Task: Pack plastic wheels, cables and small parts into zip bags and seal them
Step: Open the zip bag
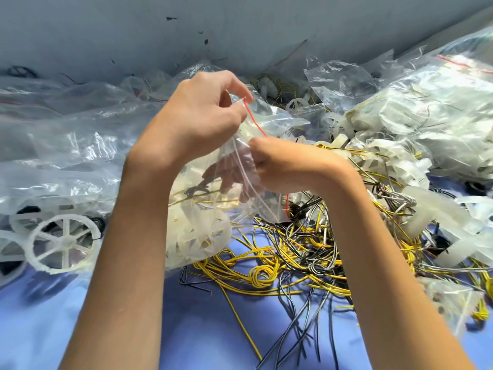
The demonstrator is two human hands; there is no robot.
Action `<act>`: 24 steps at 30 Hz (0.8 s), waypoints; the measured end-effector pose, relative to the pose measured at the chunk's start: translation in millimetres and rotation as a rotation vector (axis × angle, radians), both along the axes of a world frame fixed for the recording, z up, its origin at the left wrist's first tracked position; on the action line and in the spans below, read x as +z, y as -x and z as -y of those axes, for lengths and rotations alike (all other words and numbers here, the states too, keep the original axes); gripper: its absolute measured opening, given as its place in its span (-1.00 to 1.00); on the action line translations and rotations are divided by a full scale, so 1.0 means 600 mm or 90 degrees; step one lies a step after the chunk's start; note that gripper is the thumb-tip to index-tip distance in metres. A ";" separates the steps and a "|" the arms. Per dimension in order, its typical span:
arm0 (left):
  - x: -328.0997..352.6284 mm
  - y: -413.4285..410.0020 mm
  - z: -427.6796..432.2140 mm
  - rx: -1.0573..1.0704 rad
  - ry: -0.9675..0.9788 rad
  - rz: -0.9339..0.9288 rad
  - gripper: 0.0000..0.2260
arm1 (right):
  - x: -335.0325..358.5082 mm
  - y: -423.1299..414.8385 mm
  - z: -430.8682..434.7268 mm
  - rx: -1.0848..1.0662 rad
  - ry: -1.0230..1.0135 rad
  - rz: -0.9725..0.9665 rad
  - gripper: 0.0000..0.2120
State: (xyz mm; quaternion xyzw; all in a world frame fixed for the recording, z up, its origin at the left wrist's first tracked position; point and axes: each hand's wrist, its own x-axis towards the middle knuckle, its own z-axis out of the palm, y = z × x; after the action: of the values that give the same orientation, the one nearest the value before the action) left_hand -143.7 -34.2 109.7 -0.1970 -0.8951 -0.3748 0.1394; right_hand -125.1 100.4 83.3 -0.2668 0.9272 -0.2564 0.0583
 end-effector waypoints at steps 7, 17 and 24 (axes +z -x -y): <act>0.000 0.006 0.005 0.006 -0.011 0.000 -0.84 | 0.019 -0.014 -0.030 0.019 0.106 0.075 -0.55; -0.002 0.006 0.005 0.000 -0.014 -0.004 -0.85 | 0.026 -0.011 -0.022 -0.020 0.131 -0.060 -0.66; -0.003 0.007 0.009 -0.003 -0.029 -0.010 -0.83 | 0.013 -0.007 -0.013 -0.009 0.005 -0.047 -0.57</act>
State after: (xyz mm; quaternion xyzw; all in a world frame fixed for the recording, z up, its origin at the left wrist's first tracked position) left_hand -148.1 -39.4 108.1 -0.1989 -0.8848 -0.3936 0.1504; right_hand -121.2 108.2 91.0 -0.2698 0.9296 -0.2502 0.0214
